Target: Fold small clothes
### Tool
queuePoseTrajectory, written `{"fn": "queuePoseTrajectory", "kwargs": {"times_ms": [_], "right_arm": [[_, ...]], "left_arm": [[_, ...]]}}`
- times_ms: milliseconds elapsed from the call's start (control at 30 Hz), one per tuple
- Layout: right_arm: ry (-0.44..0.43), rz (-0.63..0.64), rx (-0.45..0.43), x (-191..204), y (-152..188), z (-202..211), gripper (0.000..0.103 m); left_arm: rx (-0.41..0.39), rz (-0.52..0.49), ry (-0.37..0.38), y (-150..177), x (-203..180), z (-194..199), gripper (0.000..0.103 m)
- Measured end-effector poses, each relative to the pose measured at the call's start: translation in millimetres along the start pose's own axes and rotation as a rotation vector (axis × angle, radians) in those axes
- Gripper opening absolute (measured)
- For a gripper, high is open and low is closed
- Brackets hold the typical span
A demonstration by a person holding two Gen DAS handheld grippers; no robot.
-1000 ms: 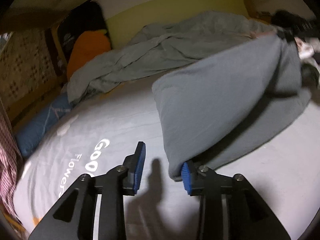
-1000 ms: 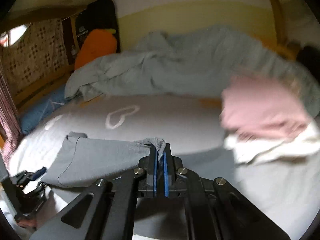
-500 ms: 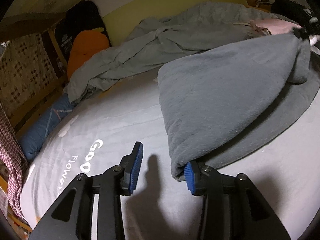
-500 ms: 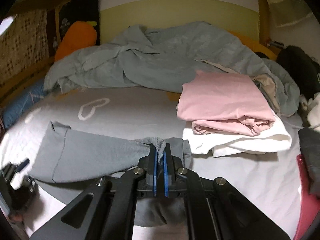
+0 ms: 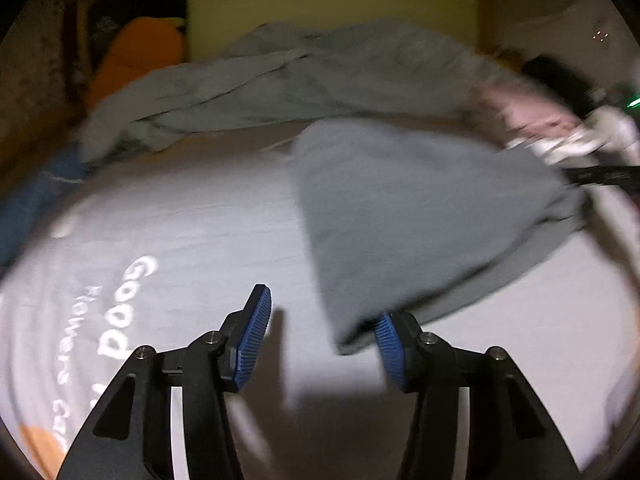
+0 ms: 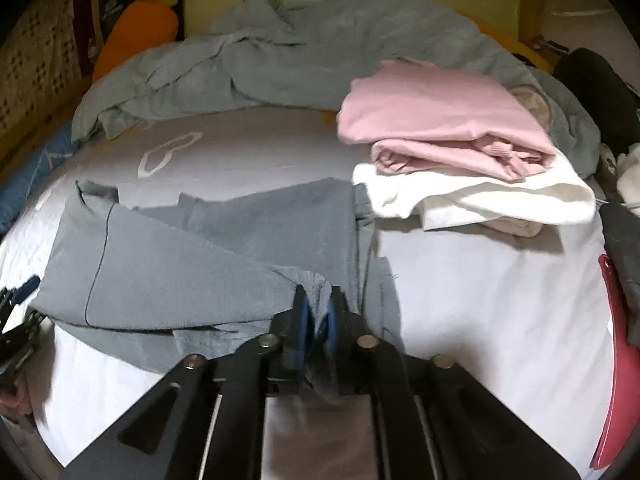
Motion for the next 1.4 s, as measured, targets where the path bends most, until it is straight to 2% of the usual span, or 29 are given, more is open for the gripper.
{"fn": "queuePoseTrajectory", "kwargs": {"times_ms": [33,100,167,267,333,400,467,533,633,700,800,933,1067,1100,1167,1200,1267,1400], "right_arm": [[-0.014,-0.017,-0.018,-1,-5,6,0.039],[-0.066,-0.064,-0.084,-4,-16,23,0.058],[-0.116,-0.091,-0.113,-4,-23,34,0.058],[-0.195,-0.069,-0.097,10,-21,39,0.058],[-0.204,0.014,-0.057,28,-10,35,0.058],[-0.21,0.159,0.043,53,16,24,0.058],[-0.167,0.266,0.072,70,36,13,0.058],[-0.147,0.292,0.061,79,44,7,0.058],[-0.112,0.284,0.012,87,44,3,0.058],[-0.156,0.282,-0.002,96,43,9,0.057],[-0.31,0.166,0.111,100,47,7,0.057],[-0.487,-0.191,0.29,82,48,-13,0.057],[-0.668,-0.441,0.416,81,51,-28,0.057],[-0.689,-0.486,0.435,81,51,-33,0.057],[-0.721,-0.573,0.477,84,53,-42,0.057],[-0.735,-0.601,0.492,88,53,-46,0.057],[-0.75,-0.623,0.508,98,54,-49,0.057],[-0.701,-0.616,0.469,105,50,-52,0.057]], "left_arm": [[-0.037,0.0,0.02,-6,-2,9,0.052],[-0.093,-0.013,0.017,-18,-6,23,0.059],[-0.113,-0.006,-0.014,-26,-6,26,0.062],[-0.108,0.04,-0.034,-31,-4,16,0.062],[-0.089,0.047,-0.03,-31,-5,7,0.062],[-0.039,0.025,-0.051,-26,-7,-5,0.061],[-0.006,0.016,-0.037,-22,-13,-14,0.061],[-0.04,0.012,-0.004,-27,-21,-9,0.06],[-0.143,-0.092,-0.01,-47,-42,14,0.06],[-0.162,-0.155,0.004,-54,-60,19,0.06],[-0.153,-0.186,0.045,-60,-80,11,0.06],[-0.12,-0.271,0.068,-65,-114,-15,0.058],[-0.078,-0.365,0.054,-62,-137,-34,0.056],[-0.06,-0.369,0.04,-61,-136,-38,0.051],[-0.033,-0.348,0.032,-59,-130,-44,0.027],[-0.015,-0.323,0.029,-58,-125,-47,0.004],[-0.019,-0.271,0.053,-60,-118,-47,0.004],[-0.161,-0.183,0.115,-77,-109,-18,0.003]]}}
Point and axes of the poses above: each gripper's, at about its wrist camera, not at the fingertips, and z roughly against the way its jaws point, x to its left, y to its underside, the point moved 10 cm from there along -z, roughly the way its jaws point, and after that the axes turned 13 degrees about -z, right-handed, at the moved point
